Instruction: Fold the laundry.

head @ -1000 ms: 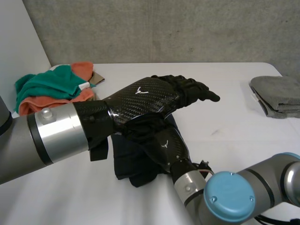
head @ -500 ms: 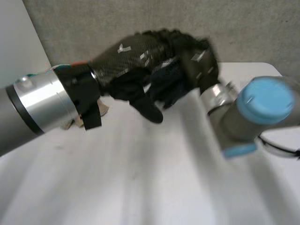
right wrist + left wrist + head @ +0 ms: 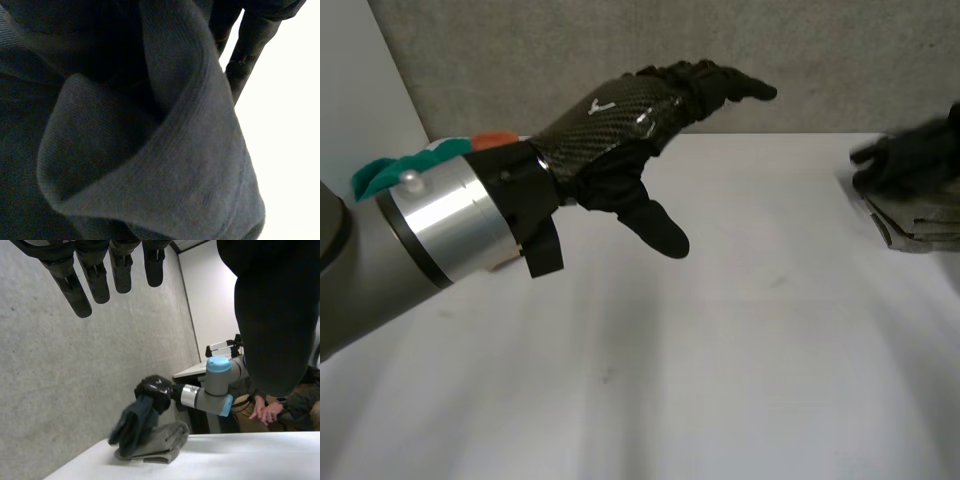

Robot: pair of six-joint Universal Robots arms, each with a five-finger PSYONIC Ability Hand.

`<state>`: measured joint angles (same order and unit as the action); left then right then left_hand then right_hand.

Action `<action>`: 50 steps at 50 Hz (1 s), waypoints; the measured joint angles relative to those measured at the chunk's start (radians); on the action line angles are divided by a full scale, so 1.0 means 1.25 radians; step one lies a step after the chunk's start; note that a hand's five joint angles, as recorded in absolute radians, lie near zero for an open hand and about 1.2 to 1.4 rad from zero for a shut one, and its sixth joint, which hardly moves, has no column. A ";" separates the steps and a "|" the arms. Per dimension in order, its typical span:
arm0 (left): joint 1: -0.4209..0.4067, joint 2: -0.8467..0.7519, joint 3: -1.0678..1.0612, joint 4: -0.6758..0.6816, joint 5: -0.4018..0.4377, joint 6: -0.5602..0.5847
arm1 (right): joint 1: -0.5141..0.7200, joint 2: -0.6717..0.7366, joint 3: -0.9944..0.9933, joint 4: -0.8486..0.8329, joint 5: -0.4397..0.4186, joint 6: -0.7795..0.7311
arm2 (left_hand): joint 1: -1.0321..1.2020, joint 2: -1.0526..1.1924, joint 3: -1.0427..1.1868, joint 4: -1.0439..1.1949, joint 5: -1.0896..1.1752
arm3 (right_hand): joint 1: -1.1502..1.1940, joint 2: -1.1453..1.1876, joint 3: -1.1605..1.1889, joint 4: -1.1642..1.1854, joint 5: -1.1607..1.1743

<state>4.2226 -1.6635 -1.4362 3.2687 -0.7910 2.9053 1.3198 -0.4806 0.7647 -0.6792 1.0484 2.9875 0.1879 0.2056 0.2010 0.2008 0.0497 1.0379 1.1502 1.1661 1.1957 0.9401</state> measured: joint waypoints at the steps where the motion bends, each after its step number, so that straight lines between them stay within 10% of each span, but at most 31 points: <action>1: -0.004 -0.007 -0.004 0.002 -0.002 0.001 | -0.018 0.030 -0.005 0.001 -0.029 -0.005 | 0.000 0.000 0.000 0.000 0.000 | 0.000 0.000 0.000 0.000 0.000; 12: -0.014 -0.022 -0.016 0.002 -0.007 0.009 | -0.083 0.055 0.063 -0.038 -0.162 -0.032 | 0.000 0.000 0.000 0.000 0.000 | 0.000 -0.003 -0.012 -0.025 0.018; 16: -0.016 -0.019 -0.015 0.001 -0.008 0.010 | -0.085 0.026 0.096 -0.049 -0.161 -0.038 | 0.000 0.000 0.000 0.000 0.000 | -0.307 -0.331 -0.340 -0.351 -0.298; 17: -0.017 -0.015 -0.014 0.001 -0.008 0.009 | -0.084 -0.007 0.126 -0.042 -0.139 -0.048 | 0.000 0.000 0.000 0.000 0.000 | -0.577 -0.629 -0.628 -0.642 -0.584; 20: -0.018 -0.009 -0.014 0.000 -0.008 0.009 | -0.086 -0.074 0.176 0.003 -0.093 -0.067 | 0.000 0.000 0.000 0.000 0.000 | -0.649 -0.753 -0.761 -0.781 -0.710; 29: -0.004 0.019 -0.032 -0.002 -0.007 0.006 | -0.127 -0.293 0.279 0.282 0.006 -0.145 | 0.000 0.000 0.000 0.000 0.000 | -0.649 -0.754 -0.767 -0.791 -0.714; 37: 0.022 0.043 -0.035 0.012 -0.024 -0.007 | -0.152 -0.419 0.186 0.548 0.265 -0.402 | 0.000 0.000 0.000 0.000 0.000 | -0.649 -0.754 -0.767 -0.791 -0.714; 43: 0.061 0.049 0.027 0.033 -0.113 -0.040 | -0.048 -0.502 0.192 0.348 0.349 -0.441 | 0.000 0.000 0.000 0.000 0.000 | -0.649 -0.754 -0.767 -0.791 -0.714; 50: 0.212 -0.030 0.200 -0.015 -0.305 -0.027 | 0.175 -0.675 0.453 -0.023 0.201 -0.349 | 0.000 0.000 0.000 0.000 0.000 | -0.649 -0.754 -0.767 -0.791 -0.714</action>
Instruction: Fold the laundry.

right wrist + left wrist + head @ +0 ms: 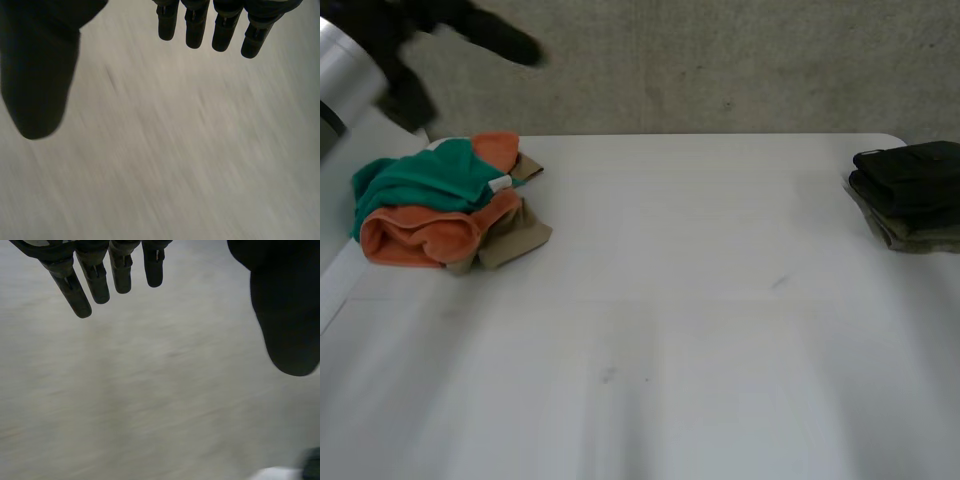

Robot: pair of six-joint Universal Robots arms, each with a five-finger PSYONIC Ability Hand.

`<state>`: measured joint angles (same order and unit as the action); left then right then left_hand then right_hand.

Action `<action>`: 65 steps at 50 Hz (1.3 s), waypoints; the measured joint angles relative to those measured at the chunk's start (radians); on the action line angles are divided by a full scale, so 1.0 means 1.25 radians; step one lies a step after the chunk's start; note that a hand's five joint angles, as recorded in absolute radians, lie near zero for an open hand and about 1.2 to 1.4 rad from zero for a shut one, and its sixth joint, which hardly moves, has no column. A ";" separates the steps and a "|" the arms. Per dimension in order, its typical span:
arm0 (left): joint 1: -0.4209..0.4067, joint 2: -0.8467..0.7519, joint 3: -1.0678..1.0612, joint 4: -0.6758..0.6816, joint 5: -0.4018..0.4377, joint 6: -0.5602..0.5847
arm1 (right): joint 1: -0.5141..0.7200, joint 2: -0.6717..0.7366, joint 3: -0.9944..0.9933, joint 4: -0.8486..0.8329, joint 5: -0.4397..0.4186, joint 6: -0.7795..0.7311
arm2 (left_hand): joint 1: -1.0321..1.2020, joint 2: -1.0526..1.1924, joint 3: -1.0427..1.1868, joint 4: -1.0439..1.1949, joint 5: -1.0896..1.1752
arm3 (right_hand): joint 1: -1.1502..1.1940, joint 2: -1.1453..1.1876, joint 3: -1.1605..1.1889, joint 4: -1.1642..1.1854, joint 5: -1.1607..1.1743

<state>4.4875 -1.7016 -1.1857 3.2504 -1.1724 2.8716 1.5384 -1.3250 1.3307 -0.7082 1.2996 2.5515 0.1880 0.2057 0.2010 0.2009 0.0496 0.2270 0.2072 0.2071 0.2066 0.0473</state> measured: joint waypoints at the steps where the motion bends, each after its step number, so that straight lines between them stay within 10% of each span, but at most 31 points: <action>1: 0.026 -0.025 0.028 -0.020 -0.017 0.016 | 0.034 -0.018 0.041 -0.029 -0.028 0.013 | 0.000 0.000 0.000 0.000 0.000 | 0.000 0.000 0.000 0.000 0.000; 9: 0.177 -0.285 0.181 -0.132 -0.077 0.289 | 0.235 -0.045 0.254 -0.010 -0.136 0.063 | 0.000 0.000 0.000 0.000 0.000 | 0.000 0.000 0.000 0.000 0.000; 17: 0.230 -0.549 0.214 0.033 -0.073 0.558 | 0.304 0.062 0.291 0.192 -0.083 0.058 | 0.000 0.000 0.000 0.000 0.000 | 0.000 0.000 0.000 0.000 0.000; 21: 0.236 -0.641 0.241 0.104 -0.053 0.584 | 0.302 0.098 0.300 0.228 -0.056 0.045 | 0.004 0.002 0.002 0.003 0.001 | 0.000 0.000 0.000 0.000 0.000; 28: 0.234 -0.717 0.303 0.136 -0.046 0.551 | 0.274 0.108 0.328 0.214 -0.033 0.027 | 0.677 0.693 0.679 0.689 0.627 | 0.000 0.000 0.000 0.000 0.000; 34: 0.208 -0.606 0.288 0.149 -0.100 0.474 | 0.254 0.075 0.339 0.195 -0.032 0.033 | 0.716 0.787 0.767 0.795 0.694 | 0.000 0.000 0.000 0.000 0.000; 49: -0.048 -0.103 0.030 0.228 -0.073 0.192 | 0.211 -0.004 0.331 0.195 -0.007 0.104 | 0.728 0.791 0.788 0.799 0.730 | 0.000 0.000 0.000 0.000 0.000; 58: -0.267 -0.120 -0.158 0.211 -0.058 0.159 | 0.182 -0.018 0.313 0.212 0.038 0.131 | 0.728 0.791 0.788 0.799 0.730 | 0.000 0.000 0.000 0.000 0.000; 63: -0.345 -0.207 -0.208 0.191 -0.051 0.187 | 0.172 -0.008 0.301 0.234 0.052 0.130 | 0.519 0.588 0.604 0.611 0.549 | 0.000 0.000 0.000 0.000 0.000; 64: -0.366 -0.241 -0.214 0.174 -0.047 0.206 | 0.169 0.002 0.290 0.258 0.057 0.128 | 0.069 0.171 0.175 0.172 0.121 | 0.000 0.000 0.000 0.000 0.000; 65: -0.366 -0.241 -0.214 0.174 -0.047 0.206 | 0.169 0.002 0.290 0.258 0.057 0.128 | 0.069 0.171 0.175 0.172 0.121 | 0.000 0.000 0.000 0.000 0.000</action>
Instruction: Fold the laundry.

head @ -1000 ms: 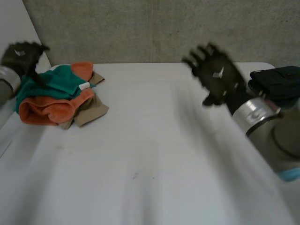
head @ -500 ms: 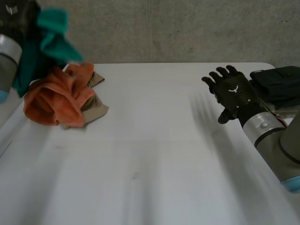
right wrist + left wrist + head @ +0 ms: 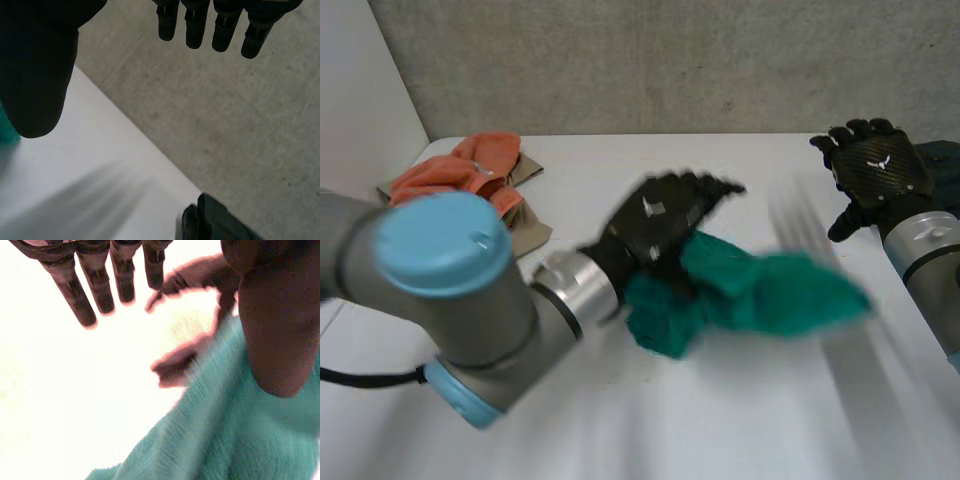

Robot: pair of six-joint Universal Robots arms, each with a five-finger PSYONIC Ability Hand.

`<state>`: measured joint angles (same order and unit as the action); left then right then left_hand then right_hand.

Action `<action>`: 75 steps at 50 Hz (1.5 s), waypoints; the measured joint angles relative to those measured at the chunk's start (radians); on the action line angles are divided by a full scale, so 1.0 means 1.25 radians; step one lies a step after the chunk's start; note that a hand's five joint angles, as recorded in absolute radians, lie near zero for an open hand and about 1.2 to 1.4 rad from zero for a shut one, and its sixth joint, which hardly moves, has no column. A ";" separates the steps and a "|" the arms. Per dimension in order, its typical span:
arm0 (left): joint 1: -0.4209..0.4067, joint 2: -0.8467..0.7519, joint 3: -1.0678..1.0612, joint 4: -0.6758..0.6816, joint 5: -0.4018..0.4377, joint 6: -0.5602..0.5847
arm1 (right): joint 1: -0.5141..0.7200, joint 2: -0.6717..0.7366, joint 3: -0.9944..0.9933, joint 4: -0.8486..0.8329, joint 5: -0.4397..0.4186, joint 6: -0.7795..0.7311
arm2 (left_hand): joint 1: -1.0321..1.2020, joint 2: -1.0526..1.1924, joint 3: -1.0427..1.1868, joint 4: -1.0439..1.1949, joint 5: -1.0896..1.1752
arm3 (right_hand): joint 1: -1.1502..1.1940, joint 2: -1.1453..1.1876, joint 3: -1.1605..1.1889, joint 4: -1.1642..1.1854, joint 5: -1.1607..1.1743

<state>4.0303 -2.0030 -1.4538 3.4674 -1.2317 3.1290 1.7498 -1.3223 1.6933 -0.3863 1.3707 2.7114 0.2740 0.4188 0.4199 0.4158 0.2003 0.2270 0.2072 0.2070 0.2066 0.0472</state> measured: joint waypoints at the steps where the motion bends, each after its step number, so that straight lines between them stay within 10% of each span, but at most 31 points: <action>1: -0.014 -0.029 0.000 -0.027 0.002 0.025 | -0.002 0.010 -0.010 0.025 0.002 -0.002 | -0.069 -0.130 -0.130 -0.133 -0.102 | 0.000 0.000 0.000 0.000 0.000; 12: 0.078 0.066 -0.006 -0.238 -0.013 0.112 | -0.003 -0.004 -0.066 0.196 -0.011 0.007 | -0.070 -0.171 -0.170 -0.172 -0.121 | 0.000 0.000 0.000 0.000 0.000; 26: 0.228 0.131 -0.154 -0.181 0.005 0.150 | 0.087 -0.076 -0.011 0.476 -0.082 0.099 | -0.070 -0.171 -0.170 -0.172 -0.121 | 0.003 0.039 0.039 0.040 0.034; 35: 0.252 0.101 -0.182 -0.160 0.027 0.152 | 0.174 -0.025 0.121 0.318 -0.009 0.166 | -0.070 -0.171 -0.170 -0.172 -0.121 | 0.039 0.061 0.069 0.068 0.063; 43: 0.242 0.146 -0.205 -0.147 0.023 0.126 | 0.237 0.069 0.124 0.134 0.141 0.124 | -0.070 -0.171 -0.170 -0.172 -0.121 | 0.673 0.761 0.751 0.754 0.729; 56: 0.364 0.346 -0.263 -0.133 0.020 0.091 | 0.455 0.111 -0.136 0.032 0.144 0.125 | -0.070 -0.171 -0.170 -0.172 -0.121 | 0.673 0.768 0.782 0.788 0.759; 64: 0.487 0.472 -0.292 -0.091 0.015 0.009 | 0.620 0.324 -0.415 0.051 0.127 0.230 | -0.070 -0.171 -0.170 -0.172 -0.121 | 0.673 0.768 0.782 0.789 0.764; 71: 0.544 0.510 -0.310 -0.053 0.013 -0.065 | 0.675 0.493 -0.584 0.163 0.107 0.241 | -0.070 -0.171 -0.170 -0.172 -0.121 | 0.033 0.073 0.096 0.098 0.070; 75: 0.546 0.501 -0.318 -0.051 0.016 -0.079 | 0.642 0.478 -0.602 0.236 0.113 0.242 | -0.070 -0.171 -0.170 -0.172 -0.121 | 0.000 0.001 0.000 0.001 0.000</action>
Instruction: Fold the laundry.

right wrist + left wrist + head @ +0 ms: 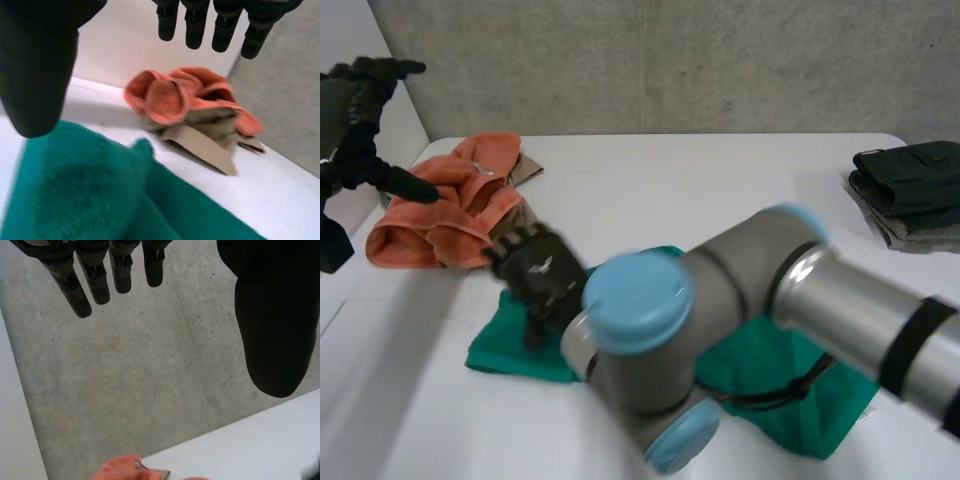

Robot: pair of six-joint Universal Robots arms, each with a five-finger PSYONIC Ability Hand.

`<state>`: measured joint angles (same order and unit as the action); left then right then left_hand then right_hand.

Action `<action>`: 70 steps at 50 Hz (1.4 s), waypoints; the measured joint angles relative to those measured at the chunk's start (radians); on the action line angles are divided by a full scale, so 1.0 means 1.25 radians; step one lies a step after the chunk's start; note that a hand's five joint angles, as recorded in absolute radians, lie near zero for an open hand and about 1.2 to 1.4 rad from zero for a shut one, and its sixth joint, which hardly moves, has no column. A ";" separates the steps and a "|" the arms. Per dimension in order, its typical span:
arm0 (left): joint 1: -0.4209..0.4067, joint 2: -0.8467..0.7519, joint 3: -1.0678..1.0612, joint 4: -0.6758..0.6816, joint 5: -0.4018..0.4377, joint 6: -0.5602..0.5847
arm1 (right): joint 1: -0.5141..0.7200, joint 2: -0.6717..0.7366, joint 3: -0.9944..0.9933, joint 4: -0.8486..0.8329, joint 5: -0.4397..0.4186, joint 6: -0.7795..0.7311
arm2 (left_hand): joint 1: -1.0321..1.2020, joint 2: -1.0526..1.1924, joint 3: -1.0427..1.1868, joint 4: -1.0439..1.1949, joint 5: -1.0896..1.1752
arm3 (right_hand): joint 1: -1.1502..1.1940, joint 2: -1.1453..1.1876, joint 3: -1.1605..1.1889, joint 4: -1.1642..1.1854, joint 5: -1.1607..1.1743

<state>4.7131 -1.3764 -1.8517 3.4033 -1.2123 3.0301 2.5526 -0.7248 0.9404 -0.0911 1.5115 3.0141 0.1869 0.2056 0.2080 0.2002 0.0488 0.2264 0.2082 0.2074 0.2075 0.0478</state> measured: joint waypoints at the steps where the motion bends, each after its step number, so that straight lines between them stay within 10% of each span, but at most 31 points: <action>1: -0.002 -0.005 -0.002 -0.001 0.001 0.000 | -0.020 -0.021 0.007 0.014 0.001 0.002 | 0.000 0.000 0.000 0.000 0.000 | 0.000 0.000 0.000 0.000 0.000; 16: -0.107 -0.093 -0.021 -0.145 0.010 0.076 | -0.353 -0.314 0.217 0.134 -0.045 -0.105 | 0.048 0.033 0.028 0.041 0.003 | 0.000 0.001 0.001 0.001 0.000; 24: -0.169 -0.155 -0.068 -0.256 -0.002 0.236 | -0.462 -0.305 0.296 0.201 -0.049 -0.297 | 0.048 0.040 0.028 0.045 0.003 | 0.042 0.066 0.068 0.068 0.062; 36: -0.205 -0.332 -0.062 -0.137 -0.098 0.399 | -0.479 -0.191 0.359 0.102 -0.032 -0.327 | 0.154 0.135 0.133 0.142 0.124 | 0.147 0.157 0.161 0.162 0.157; 43: -0.188 -0.395 -0.032 -0.106 -0.125 0.427 | -0.469 -0.127 0.352 0.039 -0.031 -0.313 | 0.727 0.699 0.689 0.705 0.678 | 0.641 0.659 0.651 0.652 0.633; 53: -0.184 -0.388 0.151 0.055 -0.097 0.369 | -0.472 -0.160 0.245 -0.079 0.010 -0.278 | 0.753 0.788 0.781 0.799 0.734 | 0.722 0.774 0.782 0.788 0.745; 64: -0.175 -0.475 0.656 0.169 -0.162 0.117 | -0.514 -0.299 0.054 -0.489 0.102 -0.235 | 0.753 0.790 0.784 0.799 0.734 | 0.722 0.774 0.782 0.789 0.745; 70: -0.143 -0.509 0.702 0.165 -0.176 -0.018 | -0.538 -0.346 0.090 -0.481 0.072 -0.198 | 0.753 0.790 0.784 0.799 0.734 | 0.722 0.774 0.782 0.789 0.745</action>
<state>4.5345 -2.0126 -0.9745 3.6099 -1.4322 3.0074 1.8799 -1.1578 1.0529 -0.6929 1.6016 2.7670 1.1283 1.1925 1.1882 1.1993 0.9669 1.1284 1.1761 1.1851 1.1933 0.9791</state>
